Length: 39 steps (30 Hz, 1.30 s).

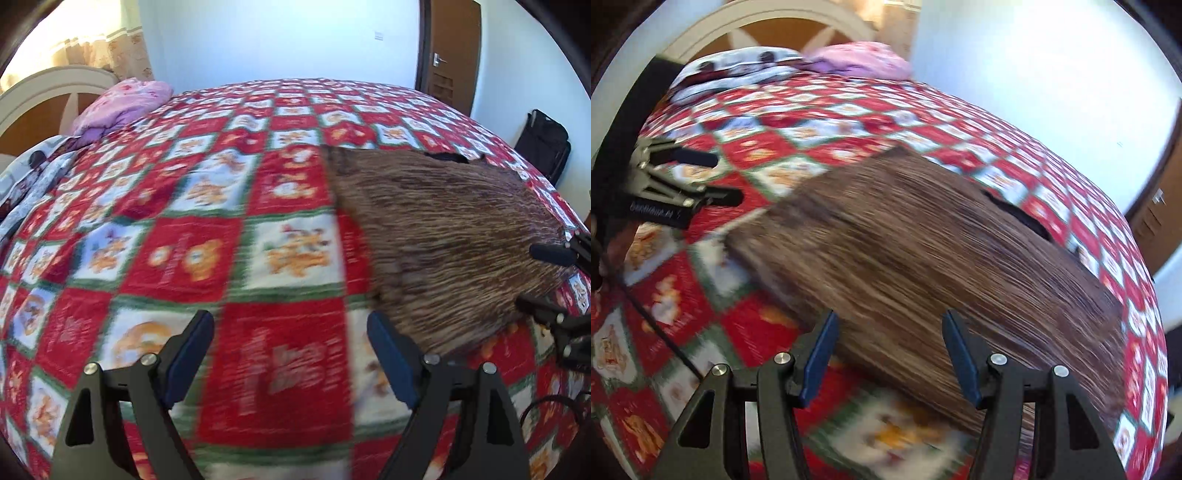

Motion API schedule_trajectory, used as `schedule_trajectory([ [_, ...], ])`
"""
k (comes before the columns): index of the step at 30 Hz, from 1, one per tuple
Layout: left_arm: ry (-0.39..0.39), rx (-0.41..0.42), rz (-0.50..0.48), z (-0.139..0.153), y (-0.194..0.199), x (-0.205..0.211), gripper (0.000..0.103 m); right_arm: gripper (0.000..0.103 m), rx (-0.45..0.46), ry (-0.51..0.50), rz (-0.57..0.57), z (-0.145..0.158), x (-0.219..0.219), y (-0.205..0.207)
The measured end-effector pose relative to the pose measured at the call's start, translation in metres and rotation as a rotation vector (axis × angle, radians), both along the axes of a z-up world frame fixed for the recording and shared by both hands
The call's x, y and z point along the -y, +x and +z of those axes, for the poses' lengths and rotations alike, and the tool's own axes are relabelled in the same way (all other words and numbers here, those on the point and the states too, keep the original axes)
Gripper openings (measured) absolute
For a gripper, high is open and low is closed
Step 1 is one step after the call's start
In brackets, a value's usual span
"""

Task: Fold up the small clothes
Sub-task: 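Bring the left tool toward the right tool over the folded sweater, then grasp the folded sweater edge with the left tool while the right tool grasps it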

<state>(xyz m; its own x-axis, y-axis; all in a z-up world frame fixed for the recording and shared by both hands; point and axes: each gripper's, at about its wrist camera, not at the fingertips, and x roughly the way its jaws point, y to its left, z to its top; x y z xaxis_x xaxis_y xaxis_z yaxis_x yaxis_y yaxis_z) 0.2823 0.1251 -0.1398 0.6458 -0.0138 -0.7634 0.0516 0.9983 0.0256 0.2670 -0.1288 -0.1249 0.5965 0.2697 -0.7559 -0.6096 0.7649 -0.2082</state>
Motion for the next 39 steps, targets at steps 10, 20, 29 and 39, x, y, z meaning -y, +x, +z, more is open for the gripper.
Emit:
schedule_trajectory([
  [10,-0.111,0.008,0.117,0.008,-0.006,-0.074,0.087,0.062,0.007,-0.035,0.113,-0.016,-0.061,-0.012],
  [20,-0.254,-0.029,0.12,0.003,0.014,-0.088,0.087,0.062,0.081,-0.041,0.072,-0.019,-0.094,0.001],
  [29,-0.341,-0.051,-0.003,0.013,0.062,-0.052,0.087,0.036,0.095,-0.007,0.119,-0.023,-0.09,-0.015],
  [39,-0.401,-0.087,-0.116,0.008,0.128,-0.01,0.087,0.041,0.124,-0.033,0.126,-0.026,-0.094,-0.014],
])
